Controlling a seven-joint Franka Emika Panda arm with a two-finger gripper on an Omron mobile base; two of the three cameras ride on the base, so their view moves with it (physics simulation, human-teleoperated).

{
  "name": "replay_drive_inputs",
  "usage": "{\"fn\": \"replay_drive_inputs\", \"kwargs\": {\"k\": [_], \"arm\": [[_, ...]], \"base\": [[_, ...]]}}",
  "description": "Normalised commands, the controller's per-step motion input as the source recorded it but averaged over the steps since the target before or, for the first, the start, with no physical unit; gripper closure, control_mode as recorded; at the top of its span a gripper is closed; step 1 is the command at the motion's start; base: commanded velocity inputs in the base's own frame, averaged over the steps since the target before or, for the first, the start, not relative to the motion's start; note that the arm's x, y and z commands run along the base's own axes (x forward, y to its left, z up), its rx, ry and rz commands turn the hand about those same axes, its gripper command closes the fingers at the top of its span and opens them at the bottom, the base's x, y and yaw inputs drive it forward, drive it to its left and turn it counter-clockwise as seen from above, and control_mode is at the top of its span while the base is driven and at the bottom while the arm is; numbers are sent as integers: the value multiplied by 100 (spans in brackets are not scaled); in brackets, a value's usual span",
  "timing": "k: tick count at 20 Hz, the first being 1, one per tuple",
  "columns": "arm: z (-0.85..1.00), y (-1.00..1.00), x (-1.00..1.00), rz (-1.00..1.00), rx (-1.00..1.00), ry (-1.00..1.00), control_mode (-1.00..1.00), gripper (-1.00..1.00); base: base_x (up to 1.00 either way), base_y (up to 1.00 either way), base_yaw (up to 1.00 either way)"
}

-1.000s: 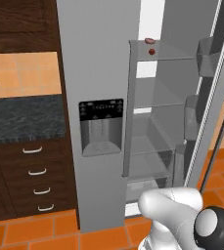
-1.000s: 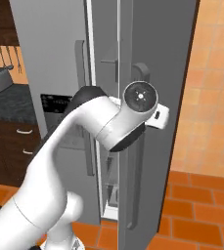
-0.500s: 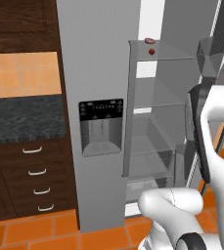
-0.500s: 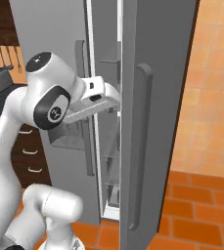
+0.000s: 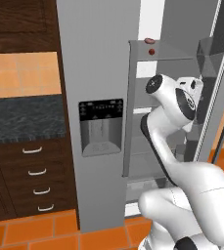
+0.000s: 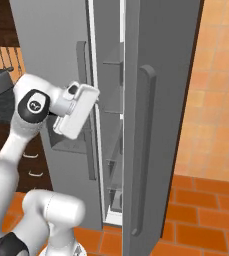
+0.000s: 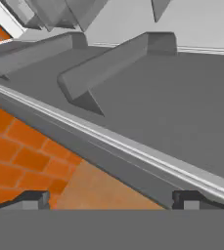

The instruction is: Take the strawberry from the fridge and place it on top of the pancake, located on the dining counter.

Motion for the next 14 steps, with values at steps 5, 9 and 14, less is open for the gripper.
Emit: {"fn": "replay_drive_inputs", "kwargs": {"k": [5, 9, 14], "arm": [[-32, -42, 45, 17, -27, 65, -100, -100], [-19, -80, 24, 8, -1, 29, -100, -100], [-1, -69, 16, 7, 0, 24, -100, -100]], "base": [[0, 0, 0], [0, 0, 0], [0, 0, 0]]}}
